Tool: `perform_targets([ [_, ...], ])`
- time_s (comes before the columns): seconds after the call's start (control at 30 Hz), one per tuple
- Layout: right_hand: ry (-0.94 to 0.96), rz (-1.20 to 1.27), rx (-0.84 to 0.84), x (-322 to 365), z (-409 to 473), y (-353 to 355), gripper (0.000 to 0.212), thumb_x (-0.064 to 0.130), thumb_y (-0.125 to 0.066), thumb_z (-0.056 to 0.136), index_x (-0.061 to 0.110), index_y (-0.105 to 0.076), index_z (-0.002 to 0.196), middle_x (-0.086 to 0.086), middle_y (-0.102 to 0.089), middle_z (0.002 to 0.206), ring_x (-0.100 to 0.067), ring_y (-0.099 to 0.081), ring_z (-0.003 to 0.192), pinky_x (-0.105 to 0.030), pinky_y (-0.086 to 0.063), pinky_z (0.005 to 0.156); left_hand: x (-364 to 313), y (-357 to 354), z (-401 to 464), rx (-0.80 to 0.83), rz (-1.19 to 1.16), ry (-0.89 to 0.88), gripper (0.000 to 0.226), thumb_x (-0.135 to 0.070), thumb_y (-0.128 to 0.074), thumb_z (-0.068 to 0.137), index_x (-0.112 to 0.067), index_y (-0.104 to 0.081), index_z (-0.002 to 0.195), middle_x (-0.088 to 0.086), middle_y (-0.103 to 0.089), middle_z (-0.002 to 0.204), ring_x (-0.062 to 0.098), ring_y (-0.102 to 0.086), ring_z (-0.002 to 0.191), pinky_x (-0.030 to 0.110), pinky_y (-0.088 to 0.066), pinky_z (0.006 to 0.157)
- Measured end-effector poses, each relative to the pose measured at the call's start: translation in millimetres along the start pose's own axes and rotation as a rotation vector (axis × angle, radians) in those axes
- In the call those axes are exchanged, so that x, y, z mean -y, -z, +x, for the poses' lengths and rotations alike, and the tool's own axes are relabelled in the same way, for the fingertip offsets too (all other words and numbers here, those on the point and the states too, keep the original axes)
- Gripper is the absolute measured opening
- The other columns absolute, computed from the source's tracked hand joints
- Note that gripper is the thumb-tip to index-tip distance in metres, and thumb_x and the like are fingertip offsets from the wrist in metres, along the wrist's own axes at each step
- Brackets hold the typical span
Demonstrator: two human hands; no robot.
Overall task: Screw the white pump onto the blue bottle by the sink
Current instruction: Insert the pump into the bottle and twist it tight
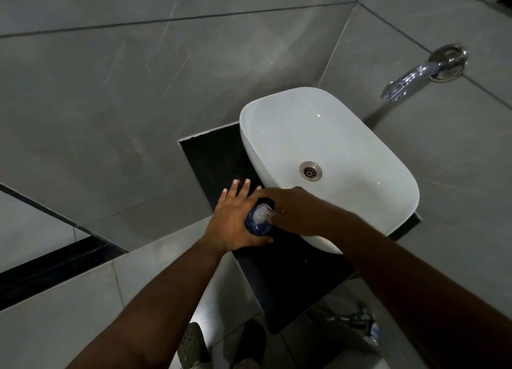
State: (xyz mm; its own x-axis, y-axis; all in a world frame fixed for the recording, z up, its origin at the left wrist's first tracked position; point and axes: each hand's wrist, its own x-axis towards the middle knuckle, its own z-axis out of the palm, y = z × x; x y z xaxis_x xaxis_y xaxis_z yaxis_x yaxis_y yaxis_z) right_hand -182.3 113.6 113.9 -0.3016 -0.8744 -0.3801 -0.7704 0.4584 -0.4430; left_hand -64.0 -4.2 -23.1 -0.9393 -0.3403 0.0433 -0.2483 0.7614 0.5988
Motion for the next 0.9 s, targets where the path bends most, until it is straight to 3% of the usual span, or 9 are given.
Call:
perform_targets([
  [0.13, -0.001, -0.059, 0.06, -1.1, -0.1, 2.6, 0.04, 0.012, -0.06, 0.09, 0.017, -0.056, 0.128, -0.01, -0.068, 0.117, -0.026, -0.066, 0.097, -0.029, -0.053, 0.086, 2.6, -6.1, 1.6, 0.0, 0.024, 0.027, 0.122, -0.081, -0.07, 0.058, -0.031, -0.017, 0.155, 0.007, -0.009, 0.166, 0.026, 0.007, 0.152, 0.053, 0.001, 0.121],
  [0.27, 0.061, -0.17, 0.043, -6.0, 4.9, -3.3, 0.033, 0.013, -0.063, 0.088, 0.008, -0.063, 0.12, -0.013, -0.071, 0.111, -0.025, -0.068, 0.094, -0.028, -0.051, 0.086, 4.0, -8.4, 2.7, 0.003, 0.059, 0.045, 0.124, -0.083, -0.069, 0.057, -0.029, -0.018, 0.156, 0.005, -0.008, 0.166, 0.024, 0.009, 0.151, 0.053, 0.001, 0.122],
  [0.33, 0.079, -0.113, 0.019, -3.5, 4.7, 0.3, 0.028, 0.013, -0.065, 0.083, 0.006, -0.066, 0.111, -0.012, -0.072, 0.1, -0.023, -0.066, 0.084, -0.028, -0.049, 0.073, 3.1, -7.6, 2.8, 0.006, 0.072, 0.052, 0.124, -0.083, -0.069, 0.057, -0.029, -0.017, 0.156, 0.005, -0.006, 0.166, 0.022, 0.01, 0.151, 0.051, 0.002, 0.122],
  [0.43, 0.131, -0.011, -0.048, -0.9, 3.9, 2.3, 0.022, 0.013, -0.071, 0.079, 0.002, -0.068, 0.098, -0.015, -0.071, 0.09, -0.018, -0.056, 0.072, -0.018, -0.035, 0.057, 2.3, -6.1, 1.7, 0.01, 0.076, 0.056, 0.123, -0.083, -0.069, 0.058, -0.028, -0.018, 0.156, 0.006, -0.005, 0.166, 0.021, 0.013, 0.149, 0.052, 0.002, 0.121],
  [0.5, 0.127, 0.018, -0.073, -4.5, 3.7, -0.1, 0.022, 0.014, -0.071, 0.08, 0.003, -0.068, 0.098, -0.015, -0.07, 0.089, -0.016, -0.053, 0.071, -0.015, -0.031, 0.054, 1.2, -5.5, 1.5, 0.017, 0.086, 0.067, 0.124, -0.083, -0.069, 0.058, -0.029, -0.016, 0.156, 0.006, -0.005, 0.166, 0.022, 0.014, 0.149, 0.05, 0.005, 0.12],
  [0.57, 0.126, 0.028, -0.102, -8.4, 2.2, -2.9, 0.024, 0.015, -0.07, 0.081, 0.005, -0.067, 0.103, -0.015, -0.071, 0.09, -0.014, -0.051, 0.071, -0.018, -0.031, 0.055, -0.3, -5.7, 1.5, 0.014, 0.087, 0.074, 0.124, -0.083, -0.069, 0.058, -0.028, -0.016, 0.156, 0.006, -0.006, 0.166, 0.024, 0.012, 0.15, 0.048, 0.007, 0.119],
  [0.7, 0.161, 0.054, -0.116, -12.3, 5.8, -12.4, 0.05, 0.016, -0.066, 0.084, 0.011, -0.053, 0.132, -0.009, -0.069, 0.106, -0.015, -0.059, 0.081, -0.012, -0.04, 0.07, -1.3, -6.1, 1.0, 0.002, 0.066, 0.071, 0.122, -0.081, -0.07, 0.058, -0.029, -0.018, 0.156, 0.007, -0.009, 0.166, 0.026, 0.009, 0.151, 0.048, 0.006, 0.118],
  [0.8, 0.089, -0.042, -0.082, -12.6, 13.3, -18.4, 0.039, 0.022, -0.063, 0.087, 0.009, -0.06, 0.125, -0.015, -0.067, 0.116, -0.027, -0.063, 0.1, -0.03, -0.046, 0.087, 0.0, -7.8, 1.0, 0.001, 0.068, 0.083, 0.123, -0.082, -0.07, 0.058, -0.03, -0.016, 0.155, 0.005, -0.008, 0.165, 0.024, 0.012, 0.151, 0.049, 0.007, 0.119],
  [0.9, 0.103, 0.002, -0.1, -12.1, 11.6, -18.0, 0.034, 0.023, -0.065, 0.087, 0.009, -0.065, 0.118, -0.014, -0.07, 0.112, -0.027, -0.065, 0.098, -0.03, -0.046, 0.086, 1.2, -9.6, 1.8, 0.009, 0.081, 0.087, 0.124, -0.083, -0.069, 0.058, -0.03, -0.014, 0.156, 0.005, -0.007, 0.166, 0.024, 0.013, 0.151, 0.051, 0.005, 0.12],
])
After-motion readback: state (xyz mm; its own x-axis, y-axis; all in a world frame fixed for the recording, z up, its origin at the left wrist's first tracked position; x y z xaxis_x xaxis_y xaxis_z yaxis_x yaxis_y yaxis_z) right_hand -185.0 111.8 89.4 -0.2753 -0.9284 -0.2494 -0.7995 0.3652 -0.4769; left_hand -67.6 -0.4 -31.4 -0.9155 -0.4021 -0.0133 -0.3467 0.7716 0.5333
